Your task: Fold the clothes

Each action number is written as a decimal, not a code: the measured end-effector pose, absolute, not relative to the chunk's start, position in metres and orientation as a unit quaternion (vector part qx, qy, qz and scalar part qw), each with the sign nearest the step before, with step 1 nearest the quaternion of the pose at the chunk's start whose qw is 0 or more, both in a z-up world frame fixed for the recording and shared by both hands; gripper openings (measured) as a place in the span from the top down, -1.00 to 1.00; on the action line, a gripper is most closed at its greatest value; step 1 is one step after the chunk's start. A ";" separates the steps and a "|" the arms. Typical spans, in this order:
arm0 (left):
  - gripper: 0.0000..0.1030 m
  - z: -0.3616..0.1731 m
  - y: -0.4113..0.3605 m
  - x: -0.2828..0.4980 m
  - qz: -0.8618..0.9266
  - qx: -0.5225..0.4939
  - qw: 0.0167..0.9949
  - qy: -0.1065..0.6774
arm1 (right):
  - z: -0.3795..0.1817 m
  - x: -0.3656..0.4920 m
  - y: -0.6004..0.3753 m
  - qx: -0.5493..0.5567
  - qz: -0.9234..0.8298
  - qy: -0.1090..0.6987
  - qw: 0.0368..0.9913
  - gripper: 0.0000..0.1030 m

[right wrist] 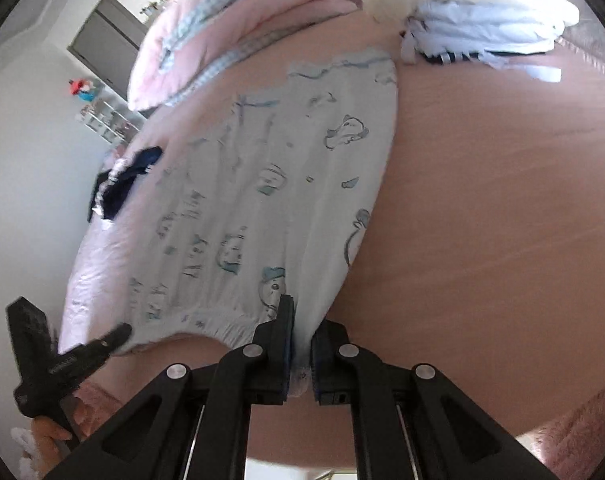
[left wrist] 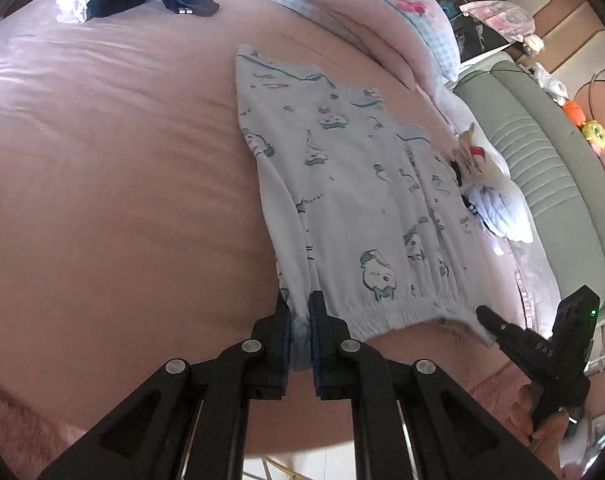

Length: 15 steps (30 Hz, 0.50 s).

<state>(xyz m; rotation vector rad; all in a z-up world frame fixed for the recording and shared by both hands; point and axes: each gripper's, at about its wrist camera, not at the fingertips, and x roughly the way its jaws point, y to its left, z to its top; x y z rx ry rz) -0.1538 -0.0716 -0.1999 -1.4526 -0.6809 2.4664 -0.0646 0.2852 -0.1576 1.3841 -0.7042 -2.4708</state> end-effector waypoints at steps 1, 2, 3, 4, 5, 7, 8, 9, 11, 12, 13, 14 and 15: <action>0.87 -0.197 -0.072 -0.152 0.837 -0.487 0.098 -0.228 | -0.153 -0.061 0.289 0.465 -0.843 -0.246 0.119 0.89; 0.87 -0.195 -0.072 -0.151 0.841 -0.483 0.096 -0.225 | -0.149 -0.057 0.291 0.459 -0.844 -0.249 0.122 0.89; 0.87 -0.192 -0.072 -0.150 0.844 -0.479 0.094 -0.222 | -0.146 -0.054 0.292 0.454 -0.846 -0.251 0.123 0.89; 0.85 -0.190 -0.072 -0.148 0.847 -0.475 0.092 -0.220 | -0.145 -0.051 0.290 0.458 -0.845 -0.245 0.125 0.89; 0.83 -0.187 -0.072 -0.147 0.850 -0.471 0.090 -0.217 | -0.146 -0.050 0.287 0.465 -0.843 -0.236 0.127 0.89; 0.79 -0.182 -0.072 -0.144 0.856 -0.463 0.086 -0.212 | -0.165 -0.051 0.280 0.509 -0.829 -0.202 0.117 0.87; 0.79 -0.179 -0.072 -0.143 0.859 -0.459 0.085 -0.209 | -0.176 -0.051 0.280 0.530 -0.819 -0.193 0.110 0.85; 0.78 -0.177 -0.072 -0.141 0.862 -0.455 0.083 -0.207 | -0.181 -0.049 0.284 0.532 -0.814 -0.206 0.109 0.85; 0.77 -0.171 -0.072 -0.139 0.868 -0.447 0.079 -0.201 | -0.170 -0.046 0.296 0.515 -0.820 -0.230 0.098 0.84; 0.77 -0.169 -0.072 -0.137 0.871 -0.443 0.077 -0.199 | -0.162 -0.045 0.301 0.507 -0.823 -0.239 0.090 0.84; 0.77 -0.166 -0.072 -0.136 0.874 -0.439 0.075 -0.196 | -0.152 -0.043 0.304 0.490 -0.838 -0.228 0.077 0.84; 0.77 -0.164 -0.073 -0.135 0.877 -0.435 0.073 -0.193 | -0.141 -0.040 0.304 0.468 -0.857 -0.207 0.060 0.84; 0.77 -0.162 -0.068 -0.137 0.878 -0.432 0.091 -0.187 | -0.130 -0.038 0.305 0.445 -0.875 -0.186 0.043 0.83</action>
